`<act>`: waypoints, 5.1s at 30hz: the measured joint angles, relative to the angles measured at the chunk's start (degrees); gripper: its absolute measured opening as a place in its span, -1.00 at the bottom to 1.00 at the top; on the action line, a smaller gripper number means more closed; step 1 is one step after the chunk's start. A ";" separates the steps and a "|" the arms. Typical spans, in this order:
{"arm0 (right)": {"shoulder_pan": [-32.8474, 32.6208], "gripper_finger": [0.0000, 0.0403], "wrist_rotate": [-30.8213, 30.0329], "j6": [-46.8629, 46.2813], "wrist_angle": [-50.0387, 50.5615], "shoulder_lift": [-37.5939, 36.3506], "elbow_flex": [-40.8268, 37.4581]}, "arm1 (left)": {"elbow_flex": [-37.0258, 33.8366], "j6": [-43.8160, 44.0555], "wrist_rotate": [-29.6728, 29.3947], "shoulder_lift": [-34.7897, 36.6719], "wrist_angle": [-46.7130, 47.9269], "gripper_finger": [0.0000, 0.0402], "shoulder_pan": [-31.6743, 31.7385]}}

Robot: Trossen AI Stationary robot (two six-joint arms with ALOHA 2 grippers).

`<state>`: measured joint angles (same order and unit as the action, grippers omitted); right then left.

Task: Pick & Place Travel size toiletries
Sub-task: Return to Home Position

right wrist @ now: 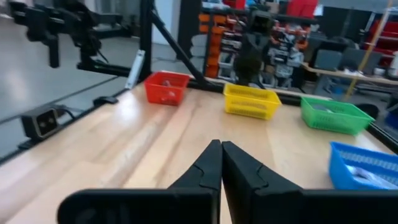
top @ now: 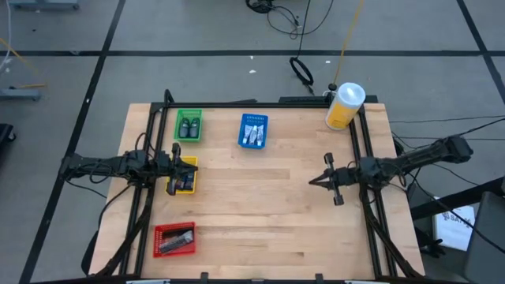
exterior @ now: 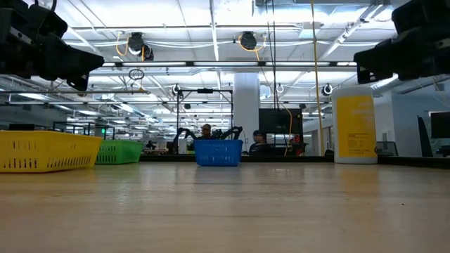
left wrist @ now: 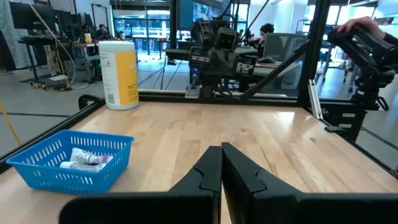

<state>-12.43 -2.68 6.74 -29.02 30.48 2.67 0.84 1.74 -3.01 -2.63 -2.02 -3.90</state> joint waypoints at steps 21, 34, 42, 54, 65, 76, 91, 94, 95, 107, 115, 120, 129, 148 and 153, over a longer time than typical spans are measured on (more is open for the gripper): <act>9.76 -1.00 3.12 -4.47 24.26 -22.59 -0.17 | 0.00 0.00 0.02 0.00 0.00 -0.96 0.00; 10.08 -1.00 5.67 -4.69 27.43 -30.41 -1.87 | 0.00 0.01 0.02 0.00 0.02 -0.96 0.02; 10.06 -1.00 6.15 -7.99 27.57 -30.38 -1.87 | 0.00 0.02 0.00 0.00 -0.11 -0.96 0.00; 10.63 -1.00 2.96 -8.91 28.16 -30.38 -1.87 | 0.00 0.01 -0.02 0.02 -0.26 -0.96 0.00; 10.58 -1.00 2.95 -9.06 28.15 -30.38 -1.87 | 0.00 0.00 -0.02 0.00 -0.31 -0.96 0.01; 10.58 -1.00 2.73 -9.06 25.10 -29.83 -1.87 | 0.00 0.00 -0.02 0.00 -0.38 -0.96 0.02; 10.58 -1.00 2.74 -9.06 24.60 -29.83 -1.87 | 0.00 0.02 -0.02 0.00 -0.39 -0.96 0.00; 10.58 -1.00 2.75 -9.07 24.57 -29.83 -1.87 | 0.00 0.01 -0.02 0.00 -0.37 -0.96 0.00; 10.58 -1.00 2.75 -9.08 24.57 -29.83 -1.87 | 0.00 0.02 -0.02 0.02 -0.37 -0.96 0.01; 10.57 -1.00 2.74 -9.06 24.55 -29.83 -1.87 | 0.00 -7.39 -0.02 2.28 -0.22 -0.96 0.28; 10.56 -1.00 2.73 -9.08 24.53 -29.81 -1.87 | 0.13 -8.29 0.43 2.32 1.02 -0.96 2.53; 10.56 -1.00 2.73 -9.08 24.53 -29.81 -1.87 | 0.13 -7.42 0.45 2.32 1.22 -0.96 3.55; 10.58 -1.00 2.73 -9.08 24.53 -29.81 -1.87 | 0.13 -8.70 0.32 2.23 1.29 -0.96 3.56; 10.56 -1.00 2.73 -9.08 24.54 -29.82 -1.87 | -0.11 -8.76 -0.04 2.23 -1.42 -0.96 3.52; 10.58 -1.00 2.73 -9.08 24.54 -29.82 -1.87 | -0.11 -8.76 -0.04 2.23 -1.51 -0.96 3.52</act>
<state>-1.85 0.05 -2.34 -4.48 0.66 0.80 0.73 -7.03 -3.05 -0.40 -3.53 -0.38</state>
